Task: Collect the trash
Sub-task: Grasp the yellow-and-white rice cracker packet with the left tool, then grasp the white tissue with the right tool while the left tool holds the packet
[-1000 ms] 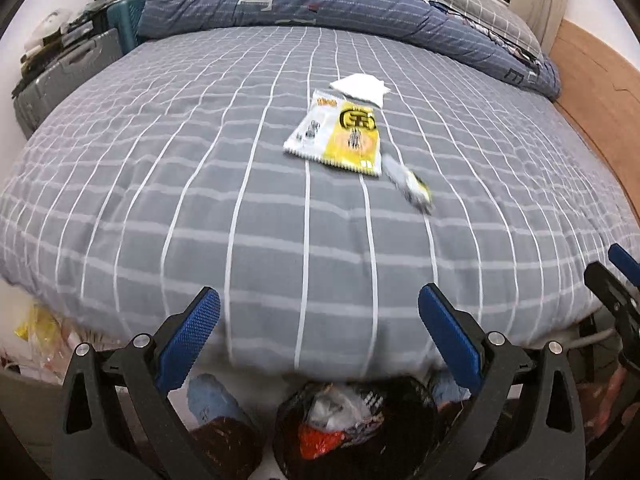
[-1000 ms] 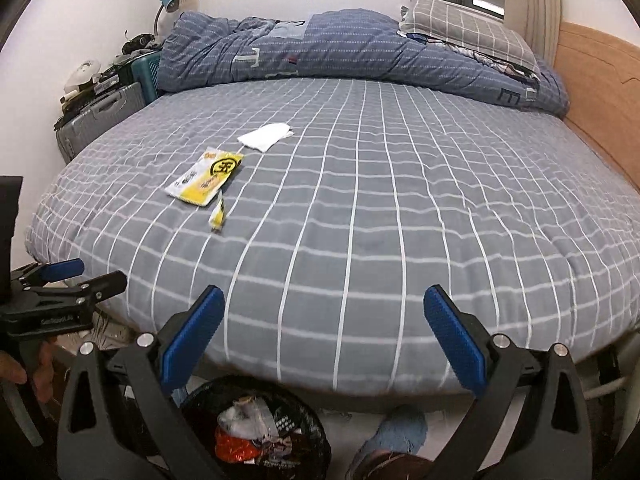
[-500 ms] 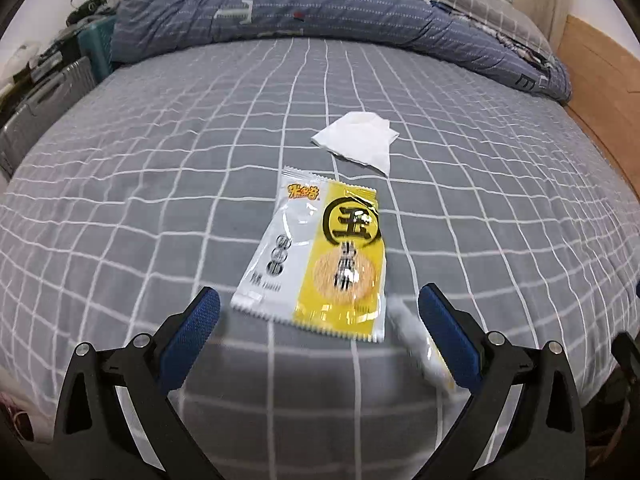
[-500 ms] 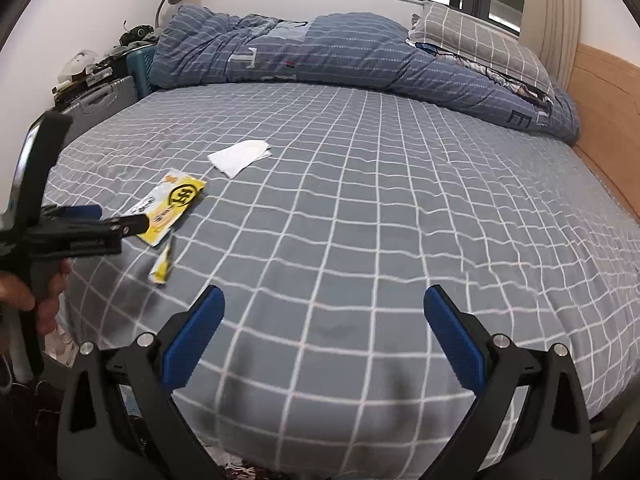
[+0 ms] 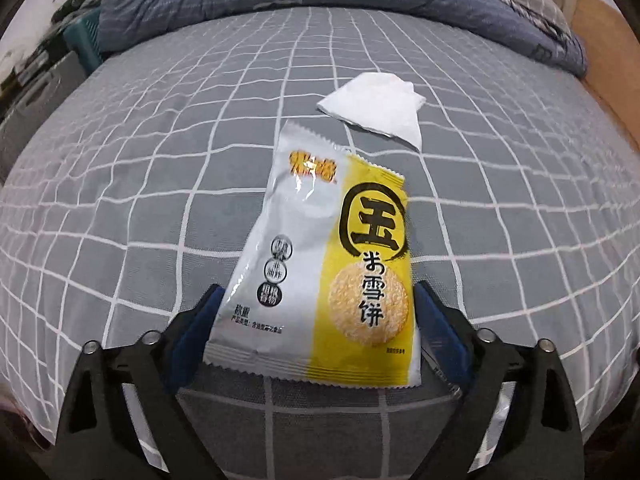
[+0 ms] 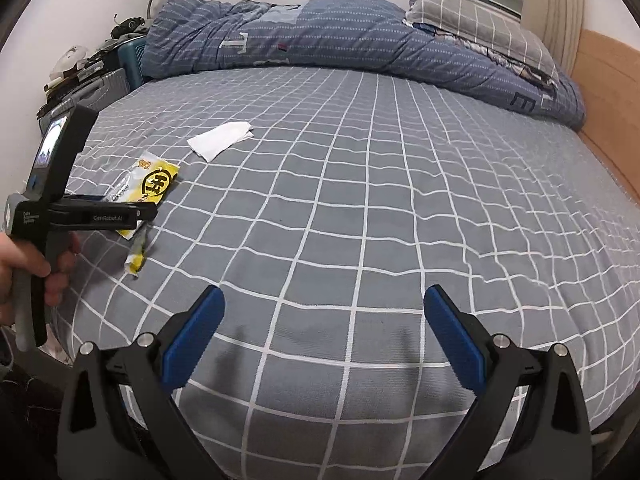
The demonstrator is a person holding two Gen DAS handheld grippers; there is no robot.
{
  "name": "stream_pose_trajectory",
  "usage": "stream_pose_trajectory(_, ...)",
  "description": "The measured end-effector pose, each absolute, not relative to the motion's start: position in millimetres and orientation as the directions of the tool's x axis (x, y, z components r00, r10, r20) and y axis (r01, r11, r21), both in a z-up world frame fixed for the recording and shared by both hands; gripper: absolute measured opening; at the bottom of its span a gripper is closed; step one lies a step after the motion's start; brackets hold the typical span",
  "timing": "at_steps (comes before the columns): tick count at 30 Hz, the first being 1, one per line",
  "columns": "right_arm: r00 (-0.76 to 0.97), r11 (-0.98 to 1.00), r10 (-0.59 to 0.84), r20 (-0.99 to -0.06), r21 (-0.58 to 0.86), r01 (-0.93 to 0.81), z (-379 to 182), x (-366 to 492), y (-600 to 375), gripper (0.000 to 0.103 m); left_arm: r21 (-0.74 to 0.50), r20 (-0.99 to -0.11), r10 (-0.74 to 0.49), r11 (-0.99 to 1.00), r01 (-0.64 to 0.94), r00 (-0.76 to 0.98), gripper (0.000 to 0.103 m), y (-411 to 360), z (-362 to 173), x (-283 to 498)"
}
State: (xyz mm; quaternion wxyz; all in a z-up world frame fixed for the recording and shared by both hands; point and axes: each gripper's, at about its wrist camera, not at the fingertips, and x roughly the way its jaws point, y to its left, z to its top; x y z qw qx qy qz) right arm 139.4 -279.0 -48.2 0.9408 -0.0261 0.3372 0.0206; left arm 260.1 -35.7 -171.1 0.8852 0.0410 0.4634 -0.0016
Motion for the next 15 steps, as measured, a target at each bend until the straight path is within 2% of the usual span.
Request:
stream_pose_trajectory(5,0.771,0.998,0.019,-0.636,-0.031,-0.05,-48,143,-278,0.096,0.08,-0.824,0.034,0.995,0.058,0.565,0.05,-36,-169,260)
stream_pose_trajectory(6,0.773,0.998,0.019,-0.634,-0.032,-0.051,-47,143,-277,0.096,0.081,-0.825,0.033,0.995,0.06,0.564,0.047,-34,-168,259)
stream_pose_trajectory(8,0.776,0.998,0.024,-0.631,-0.027,-0.053,-45,144,-275,0.096,0.08,-0.823,0.036,0.995,0.053,0.567,0.034,-32,-167,257)
stream_pose_trajectory(13,0.786,0.998,0.023,-0.617,-0.038,-0.059,-39,143,-268,0.096,0.033,-0.819,0.023,0.999,0.007,0.573,0.014,-19,-160,253)
stream_pose_trajectory(15,0.79,0.997,0.027,-0.613,-0.035,-0.062,-36,143,-266,0.096,0.035,-0.812,0.025,0.999,0.005,0.584,0.01,-17,-157,248)
